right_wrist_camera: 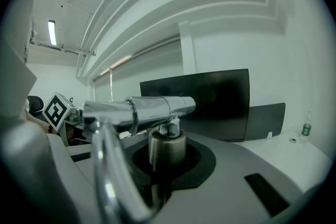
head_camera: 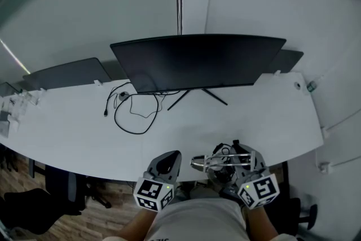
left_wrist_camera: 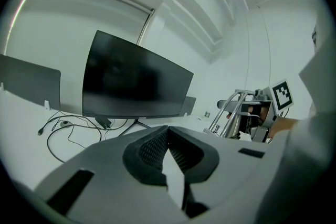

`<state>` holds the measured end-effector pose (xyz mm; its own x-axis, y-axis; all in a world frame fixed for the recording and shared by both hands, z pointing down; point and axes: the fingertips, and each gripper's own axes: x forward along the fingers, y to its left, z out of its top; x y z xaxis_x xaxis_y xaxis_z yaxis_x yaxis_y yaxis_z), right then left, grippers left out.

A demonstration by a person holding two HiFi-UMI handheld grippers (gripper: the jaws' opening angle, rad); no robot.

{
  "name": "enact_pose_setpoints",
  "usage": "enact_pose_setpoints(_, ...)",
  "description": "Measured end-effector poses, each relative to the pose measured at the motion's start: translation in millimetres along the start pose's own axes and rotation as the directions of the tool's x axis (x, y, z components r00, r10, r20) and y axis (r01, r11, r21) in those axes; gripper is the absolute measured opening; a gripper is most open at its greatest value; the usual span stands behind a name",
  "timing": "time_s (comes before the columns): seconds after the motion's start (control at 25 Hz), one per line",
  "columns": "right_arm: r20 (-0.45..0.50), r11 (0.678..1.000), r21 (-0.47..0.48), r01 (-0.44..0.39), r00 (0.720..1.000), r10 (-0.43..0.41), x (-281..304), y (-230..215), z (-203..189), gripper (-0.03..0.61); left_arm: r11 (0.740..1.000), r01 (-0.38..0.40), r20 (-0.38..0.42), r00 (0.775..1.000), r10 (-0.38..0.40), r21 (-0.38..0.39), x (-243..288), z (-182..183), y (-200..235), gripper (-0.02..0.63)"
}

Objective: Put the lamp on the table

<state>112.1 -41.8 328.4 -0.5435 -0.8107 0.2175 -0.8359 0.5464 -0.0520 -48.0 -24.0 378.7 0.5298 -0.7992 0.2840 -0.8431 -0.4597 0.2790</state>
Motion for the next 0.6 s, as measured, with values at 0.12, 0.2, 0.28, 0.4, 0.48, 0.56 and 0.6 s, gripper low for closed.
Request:
enact_pose_setpoints(0.12, -0.006, 1.0, -0.005, -0.015, 1.0, 0.015, 7.6, -7.3, 1.0, 0.041, 1.0, -0.008, -0.002, 1.0, 0.008, -0.006, 9.4, 1.4, -0.5, 0.003)
enact_pose_setpoints(0.2, -0.008, 1.0, -0.009, -0.023, 1.0, 0.023, 13.3, -12.1, 1.9, 0.041, 1.0, -0.014, -0.008, 1.0, 0.014, -0.008, 14.7, 1.1, 0.3, 0.003)
enact_pose_setpoints(0.28, -0.008, 1.0, -0.011, -0.029, 1.0, 0.029, 19.3, -17.0, 2.3, 0.041, 1.0, -0.021, -0.014, 1.0, 0.021, -0.009, 19.3, 0.2, 2.3, 0.003)
enact_pose_setpoints(0.4, -0.007, 0.999, -0.009, -0.031, 1.0, 0.031, 28.2, -25.4, 0.6, 0.041, 0.999, -0.033, -0.024, 0.999, 0.033, -0.009, 25.1, -2.6, 6.3, 0.003)
enact_pose_setpoints(0.48, -0.01, 1.0, -0.011, -0.027, 1.0, 0.027, 35.1, -31.0, -1.1, 0.041, 0.999, -0.039, -0.033, 0.999, 0.039, -0.009, 28.4, -4.4, 9.5, 0.003)
enact_pose_setpoints(0.56, -0.016, 1.0, -0.014, -0.022, 1.0, 0.022, 43.1, -36.1, -2.5, 0.041, 0.999, -0.041, -0.04, 0.998, 0.04, -0.014, 32.0, -5.1, 12.6, 0.003)
enact_pose_setpoints(0.6, -0.019, 1.0, -0.016, -0.019, 1.0, 0.019, 47.5, -38.6, -3.3, 0.041, 0.999, -0.041, -0.043, 0.998, 0.04, -0.016, 34.1, -5.4, 14.2, 0.003)
